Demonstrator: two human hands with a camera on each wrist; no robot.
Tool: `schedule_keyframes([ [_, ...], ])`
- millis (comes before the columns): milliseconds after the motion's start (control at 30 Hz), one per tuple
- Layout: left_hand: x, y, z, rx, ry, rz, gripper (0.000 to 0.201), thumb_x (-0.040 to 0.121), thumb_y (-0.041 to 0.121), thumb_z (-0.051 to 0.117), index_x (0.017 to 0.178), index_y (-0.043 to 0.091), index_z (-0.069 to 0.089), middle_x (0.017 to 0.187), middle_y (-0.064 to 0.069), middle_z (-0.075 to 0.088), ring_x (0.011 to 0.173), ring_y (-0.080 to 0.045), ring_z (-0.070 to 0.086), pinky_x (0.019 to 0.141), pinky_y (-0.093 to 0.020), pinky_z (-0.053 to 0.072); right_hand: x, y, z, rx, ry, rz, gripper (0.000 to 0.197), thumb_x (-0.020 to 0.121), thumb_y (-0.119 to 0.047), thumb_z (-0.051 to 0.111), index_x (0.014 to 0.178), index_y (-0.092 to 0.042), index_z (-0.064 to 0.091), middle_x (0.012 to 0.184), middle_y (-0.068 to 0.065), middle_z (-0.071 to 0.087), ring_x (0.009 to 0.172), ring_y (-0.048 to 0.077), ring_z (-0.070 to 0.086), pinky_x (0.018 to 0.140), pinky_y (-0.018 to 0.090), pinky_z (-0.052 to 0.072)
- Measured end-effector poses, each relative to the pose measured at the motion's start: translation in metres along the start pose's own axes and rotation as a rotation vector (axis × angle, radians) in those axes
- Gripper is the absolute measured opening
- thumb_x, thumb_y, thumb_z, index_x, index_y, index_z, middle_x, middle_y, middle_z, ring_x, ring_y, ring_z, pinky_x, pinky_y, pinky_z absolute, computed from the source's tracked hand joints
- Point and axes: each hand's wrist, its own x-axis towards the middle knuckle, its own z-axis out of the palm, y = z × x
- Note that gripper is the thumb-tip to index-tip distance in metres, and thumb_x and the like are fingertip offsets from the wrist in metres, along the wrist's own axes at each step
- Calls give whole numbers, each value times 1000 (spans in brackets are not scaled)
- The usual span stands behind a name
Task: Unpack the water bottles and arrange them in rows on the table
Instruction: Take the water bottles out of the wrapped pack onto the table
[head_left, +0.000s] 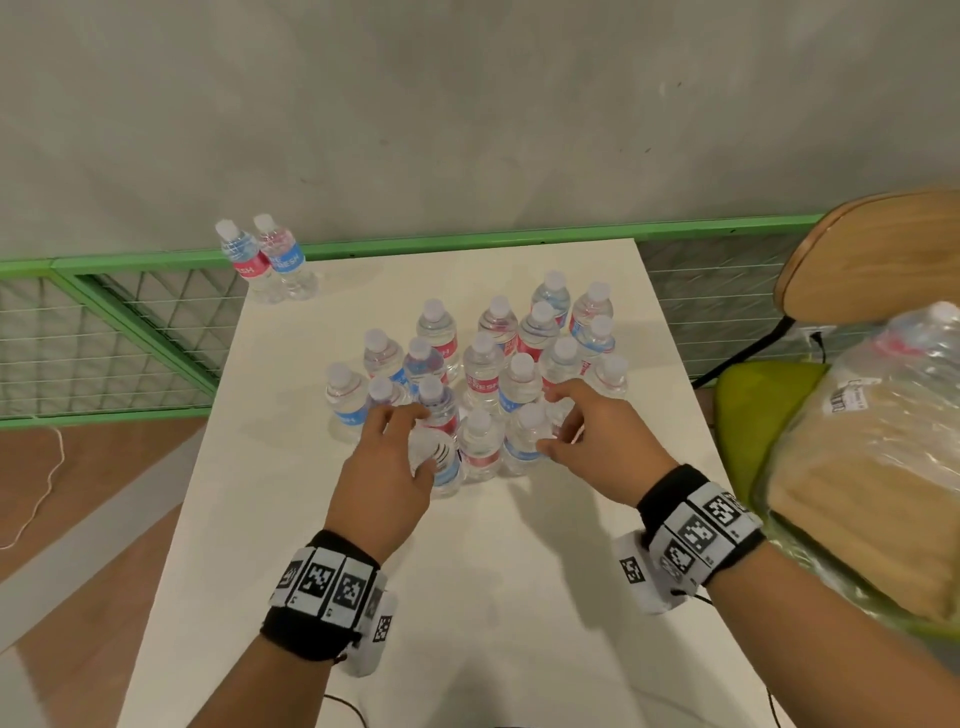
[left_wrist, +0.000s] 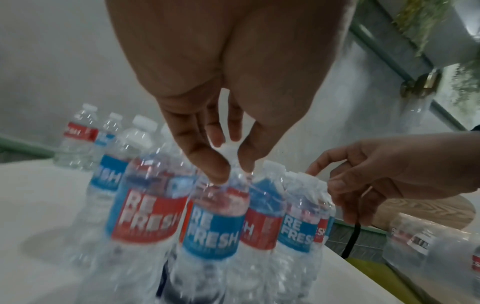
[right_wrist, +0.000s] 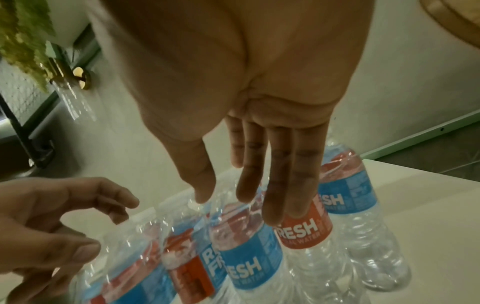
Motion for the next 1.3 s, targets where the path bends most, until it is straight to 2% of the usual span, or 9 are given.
schedule_keyframes([
  [233,19,73,3,-136,4,249,36,84,17,70,116,26,56,108,12,49,77,-6,52,69,-17,44,-65,49,-49,38,-60,109,16,83,-37,72,94,-37,61,73,-7,66,59,5,57,62,20,50],
  [500,15,206,115,-291,-758,447,15,89,24,62,101,34,61,92,16,62,77,-8,60,67,-17,47,-142,164,-108,30,104,447,9,84,-34,70,90,-36,63,76,-9,65,68,2,59,57,13,43],
  [633,21,267,184,-231,-943,498,13,88,28,65,100,32,63,93,16,65,77,-10,62,74,-28,54,-152,221,-132,149,316,638,24,82,-29,72,103,-27,60,92,-6,63,81,14,62,67,28,50],
  [800,43,342,263,-173,-933,455,32,88,25,65,120,27,60,109,10,62,79,-8,60,77,-24,53,-137,264,-168,137,482,773,45,81,-34,67,120,-13,59,105,10,67,103,30,60,92,36,49],
  [933,58,404,310,58,-856,530,25,94,24,53,114,14,63,110,-6,65,97,-26,62,84,-33,48,-124,283,-193,44,192,831,32,98,-24,44,114,-4,64,111,14,66,111,30,60,94,34,45],
  [1067,78,434,355,43,-862,428,19,94,17,53,105,7,65,87,-5,65,78,-23,60,62,-19,45,-106,315,-205,191,-13,877,34,104,-27,37,71,-31,36,77,-13,36,104,12,37,85,23,26],
  [1133,91,442,370,100,-816,370,35,95,27,54,122,5,54,100,-9,68,74,-23,57,55,-24,44,-96,335,-210,243,72,851,33,99,-30,51,70,-35,36,78,-11,39,105,14,45,91,29,37],
  [1233,110,455,375,352,-904,418,34,102,28,46,134,19,46,134,-4,55,118,-30,56,98,-40,46,-79,390,-215,131,49,803,15,91,-43,61,93,-29,59,106,-1,56,102,17,50,94,29,41],
  [1300,118,461,363,591,-1052,469,50,99,27,54,146,21,37,149,-12,43,137,-30,41,113,-36,32,-75,392,-227,2,-50,872,53,83,-53,64,131,-34,52,140,0,49,123,23,49,104,38,40],
])
